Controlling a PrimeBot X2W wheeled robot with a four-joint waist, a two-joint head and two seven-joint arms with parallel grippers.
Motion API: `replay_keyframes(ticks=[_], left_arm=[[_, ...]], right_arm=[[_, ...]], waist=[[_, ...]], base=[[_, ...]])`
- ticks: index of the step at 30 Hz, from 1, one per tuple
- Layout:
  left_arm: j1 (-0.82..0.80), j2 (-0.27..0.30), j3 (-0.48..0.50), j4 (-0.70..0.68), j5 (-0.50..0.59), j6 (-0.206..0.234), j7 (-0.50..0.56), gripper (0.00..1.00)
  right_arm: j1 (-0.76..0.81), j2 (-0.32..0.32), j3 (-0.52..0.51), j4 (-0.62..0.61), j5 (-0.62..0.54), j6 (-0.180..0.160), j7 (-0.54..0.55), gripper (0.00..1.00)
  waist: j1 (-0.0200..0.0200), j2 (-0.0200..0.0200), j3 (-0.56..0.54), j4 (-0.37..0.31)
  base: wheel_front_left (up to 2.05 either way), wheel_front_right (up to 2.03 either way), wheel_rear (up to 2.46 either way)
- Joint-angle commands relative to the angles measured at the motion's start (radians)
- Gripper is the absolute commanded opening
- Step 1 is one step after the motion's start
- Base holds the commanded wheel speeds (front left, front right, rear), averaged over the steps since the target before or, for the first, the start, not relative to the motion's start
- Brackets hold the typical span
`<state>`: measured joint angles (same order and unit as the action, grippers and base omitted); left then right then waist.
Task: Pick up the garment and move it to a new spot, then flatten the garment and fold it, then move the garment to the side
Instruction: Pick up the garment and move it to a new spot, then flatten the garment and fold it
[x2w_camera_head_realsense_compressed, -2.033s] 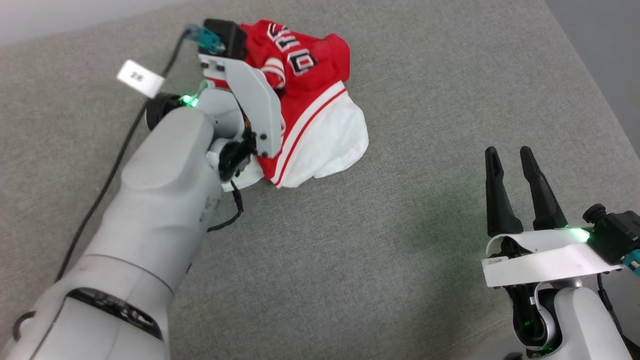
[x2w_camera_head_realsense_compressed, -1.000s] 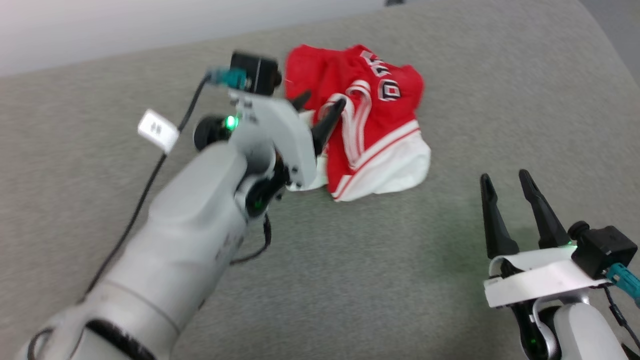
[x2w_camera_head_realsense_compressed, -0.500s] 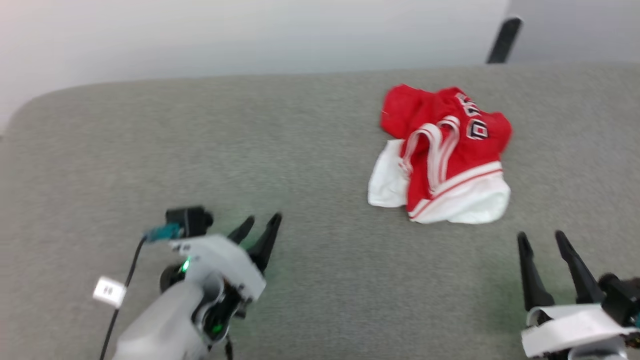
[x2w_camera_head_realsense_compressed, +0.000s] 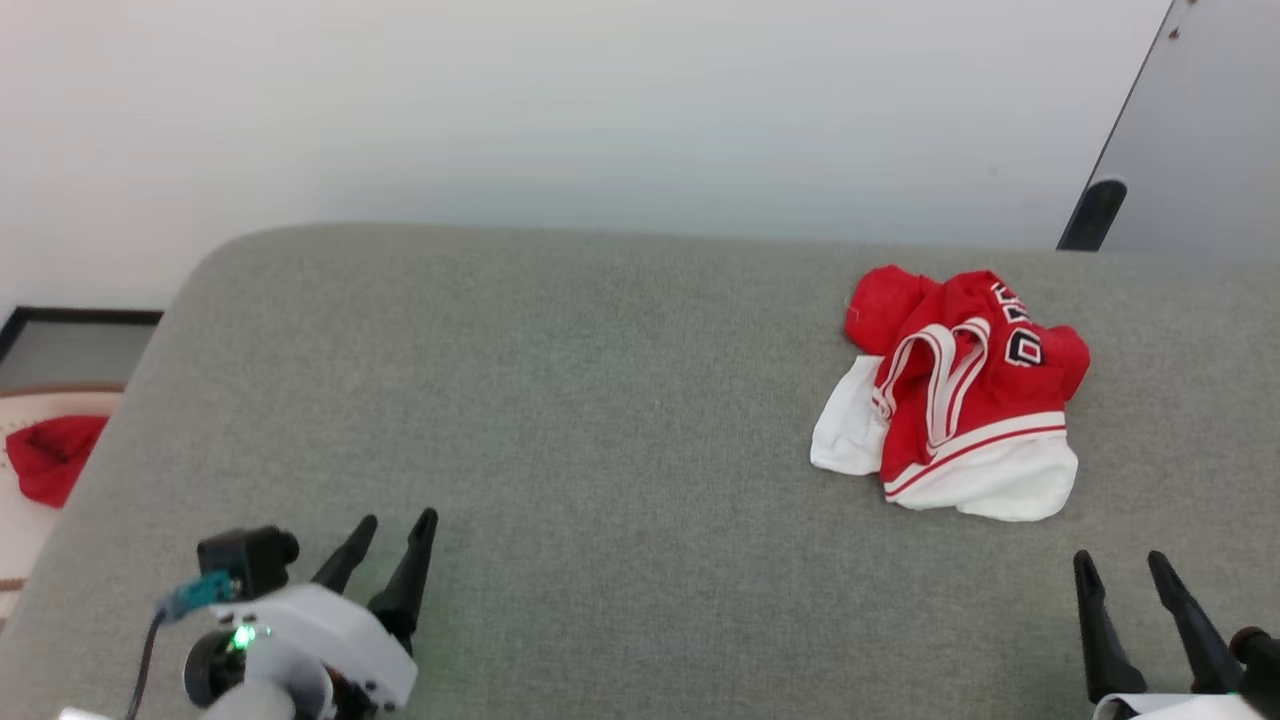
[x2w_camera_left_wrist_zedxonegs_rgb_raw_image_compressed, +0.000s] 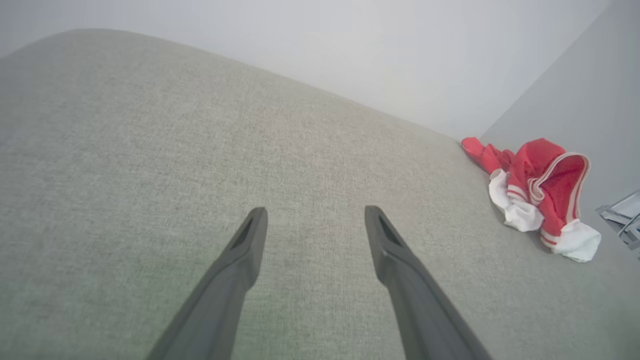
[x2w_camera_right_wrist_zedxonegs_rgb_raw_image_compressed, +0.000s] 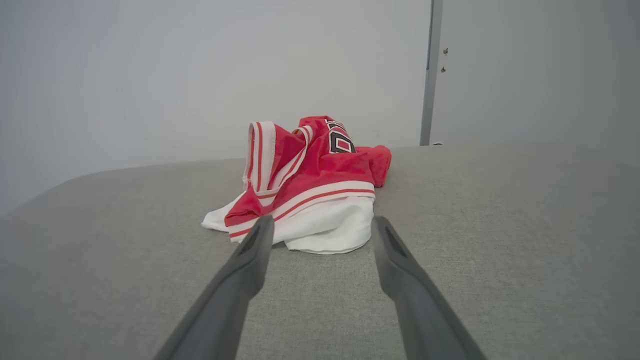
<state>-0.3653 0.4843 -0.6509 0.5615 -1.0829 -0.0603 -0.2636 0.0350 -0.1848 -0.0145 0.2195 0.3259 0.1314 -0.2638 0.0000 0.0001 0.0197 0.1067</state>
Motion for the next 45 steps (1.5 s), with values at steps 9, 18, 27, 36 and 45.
replay_keyframes(ticks=[9,18,27,36,45], left_arm=[[0.279,-0.005,0.278,-0.307,0.345,0.111,0.000,1.00],[0.430,-0.087,0.446,-0.472,0.610,0.105,-0.001,1.00],[0.472,-0.178,0.516,-0.438,0.706,0.054,-0.001,1.00],[0.453,-0.221,0.560,-0.413,0.763,0.007,-0.001,1.00],[0.329,-0.214,0.515,-0.358,0.797,-0.039,0.014,1.00]], right_arm=[[0.014,-0.018,-0.036,-0.017,0.039,-0.001,0.001,1.00],[-0.008,-0.017,-0.048,-0.060,0.125,-0.001,0.024,1.00],[0.012,-0.010,-0.031,-0.020,0.076,-0.001,0.017,1.00],[-0.011,-0.014,-0.023,-0.009,0.058,-0.001,0.010,1.00],[-0.027,-0.001,0.000,-0.004,0.049,-0.001,0.007,1.00]], waist=[[0.0000,-0.0001,-0.039,-0.036],[0.0000,-0.0001,-0.039,-0.058],[0.0000,-0.0001,-0.029,-0.058],[0.0000,-0.0001,-0.025,-0.057],[0.0000,-0.0001,-0.009,-0.073]], base=[[0.00,0.00,0.00],[0.00,0.00,0.00],[0.00,0.00,0.00],[0.00,0.00,0.00],[0.00,0.00,0.00]])
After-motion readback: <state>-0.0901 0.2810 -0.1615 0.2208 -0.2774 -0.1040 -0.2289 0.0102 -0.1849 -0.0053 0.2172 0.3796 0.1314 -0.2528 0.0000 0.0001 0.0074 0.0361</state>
